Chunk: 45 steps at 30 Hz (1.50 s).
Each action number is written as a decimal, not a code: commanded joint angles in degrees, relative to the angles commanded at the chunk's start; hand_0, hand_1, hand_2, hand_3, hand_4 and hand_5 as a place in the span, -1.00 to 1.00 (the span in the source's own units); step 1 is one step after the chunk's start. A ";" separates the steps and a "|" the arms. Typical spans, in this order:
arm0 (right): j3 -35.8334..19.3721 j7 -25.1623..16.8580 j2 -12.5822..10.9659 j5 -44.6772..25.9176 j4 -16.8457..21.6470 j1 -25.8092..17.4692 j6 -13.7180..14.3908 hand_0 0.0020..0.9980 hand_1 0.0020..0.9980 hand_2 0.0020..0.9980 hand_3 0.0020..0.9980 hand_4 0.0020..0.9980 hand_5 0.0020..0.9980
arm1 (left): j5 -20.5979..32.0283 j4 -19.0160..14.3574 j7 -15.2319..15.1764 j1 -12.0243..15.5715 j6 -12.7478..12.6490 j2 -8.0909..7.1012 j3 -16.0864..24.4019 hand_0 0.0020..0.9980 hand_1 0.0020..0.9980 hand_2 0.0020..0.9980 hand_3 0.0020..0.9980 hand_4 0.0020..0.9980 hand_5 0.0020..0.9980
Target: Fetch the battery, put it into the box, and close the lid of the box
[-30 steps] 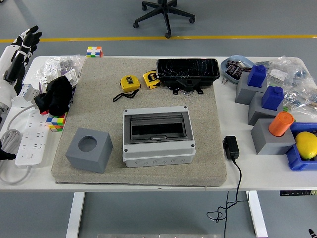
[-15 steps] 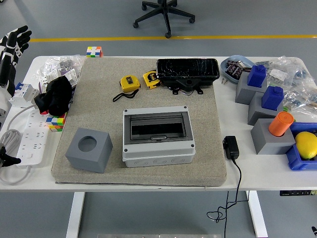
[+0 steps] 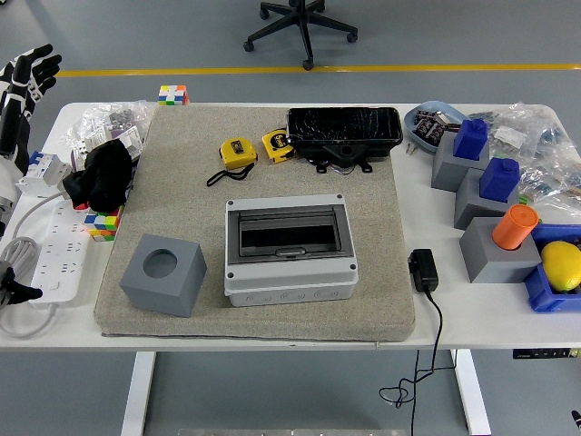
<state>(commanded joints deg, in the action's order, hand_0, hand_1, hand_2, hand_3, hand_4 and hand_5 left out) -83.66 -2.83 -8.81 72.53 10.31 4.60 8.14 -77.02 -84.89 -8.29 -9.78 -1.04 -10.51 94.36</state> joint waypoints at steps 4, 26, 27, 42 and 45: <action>0.49 -0.06 0.04 -0.35 0.00 0.10 -0.03 0.71 0.71 0.65 0.72 1.00 1.00 | -0.02 -0.02 0.01 -0.18 0.02 -0.19 0.08 0.66 0.70 0.61 0.62 1.00 1.00; 2.95 0.15 -0.25 -1.50 0.00 0.21 -0.25 0.71 0.71 0.65 0.72 1.00 1.00 | -0.14 -0.09 0.06 -0.30 -0.28 -0.81 -0.82 0.65 0.69 0.61 0.61 1.00 1.00; 3.06 0.17 -0.25 -1.55 0.00 0.19 -0.26 0.71 0.71 0.65 0.72 1.00 1.00 | -0.14 -0.09 0.08 -0.29 -0.27 -0.83 -0.86 0.65 0.69 0.61 0.61 1.00 1.00; 3.29 0.23 -0.27 -1.71 0.00 0.35 -0.29 0.71 0.72 0.65 0.72 1.00 1.00 | -0.10 -0.10 0.09 -0.57 -0.34 -0.97 -0.84 0.65 0.69 0.60 0.61 1.00 1.00; 3.31 0.25 -0.27 -1.73 0.00 0.37 -0.30 0.71 0.71 0.65 0.71 1.00 1.00 | -0.09 -0.10 0.08 -0.60 -0.35 -1.00 -0.83 0.65 0.69 0.61 0.61 1.00 1.00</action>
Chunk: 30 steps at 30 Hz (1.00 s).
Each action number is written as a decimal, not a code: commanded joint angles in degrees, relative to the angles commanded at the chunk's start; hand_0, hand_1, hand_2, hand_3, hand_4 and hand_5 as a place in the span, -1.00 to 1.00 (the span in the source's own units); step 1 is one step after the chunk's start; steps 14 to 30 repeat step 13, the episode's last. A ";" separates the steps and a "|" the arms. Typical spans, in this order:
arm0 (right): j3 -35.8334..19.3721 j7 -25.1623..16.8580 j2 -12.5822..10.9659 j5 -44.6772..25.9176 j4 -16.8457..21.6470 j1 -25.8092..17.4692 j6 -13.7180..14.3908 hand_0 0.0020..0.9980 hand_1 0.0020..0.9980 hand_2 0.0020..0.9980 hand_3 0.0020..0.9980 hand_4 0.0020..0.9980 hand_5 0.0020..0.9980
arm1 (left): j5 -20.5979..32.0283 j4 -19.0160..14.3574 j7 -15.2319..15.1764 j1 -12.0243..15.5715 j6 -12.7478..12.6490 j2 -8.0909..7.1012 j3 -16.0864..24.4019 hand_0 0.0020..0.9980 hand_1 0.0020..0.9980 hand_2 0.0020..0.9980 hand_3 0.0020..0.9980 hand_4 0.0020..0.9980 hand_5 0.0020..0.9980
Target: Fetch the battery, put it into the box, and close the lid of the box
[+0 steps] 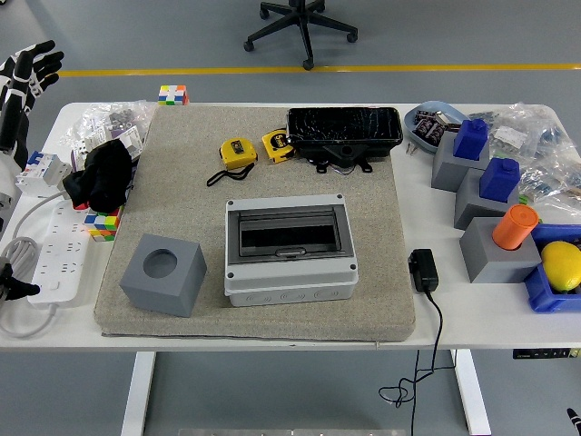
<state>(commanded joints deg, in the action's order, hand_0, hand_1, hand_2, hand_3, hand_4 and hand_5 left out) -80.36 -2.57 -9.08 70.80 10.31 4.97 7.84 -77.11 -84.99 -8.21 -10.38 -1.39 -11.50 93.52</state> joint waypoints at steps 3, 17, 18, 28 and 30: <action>0.27 -0.01 -0.02 -0.21 0.00 0.09 -0.02 0.71 0.71 0.65 0.71 1.00 1.00 | 0.00 -0.07 0.03 -0.03 0.04 -0.18 -0.07 0.65 0.69 0.61 0.61 1.00 1.00; 0.22 0.06 0.00 -0.08 0.00 -0.21 -0.01 0.71 0.71 0.65 0.71 1.00 1.00 | -0.09 0.05 -0.31 0.21 0.00 -0.30 0.08 0.67 0.69 0.60 0.61 1.00 1.00; 0.22 0.06 0.00 -0.08 0.00 -0.21 -0.01 0.71 0.71 0.65 0.71 1.00 1.00 | -0.09 0.05 -0.31 0.21 0.00 -0.30 0.08 0.67 0.69 0.60 0.61 1.00 1.00; 0.22 0.06 0.00 -0.08 0.00 -0.21 -0.01 0.71 0.71 0.65 0.71 1.00 1.00 | -0.09 0.05 -0.31 0.21 0.00 -0.30 0.08 0.67 0.69 0.60 0.61 1.00 1.00; 0.22 0.06 0.00 -0.08 0.00 -0.21 -0.01 0.71 0.71 0.65 0.71 1.00 1.00 | -0.09 0.05 -0.31 0.21 0.00 -0.30 0.08 0.67 0.69 0.60 0.61 1.00 1.00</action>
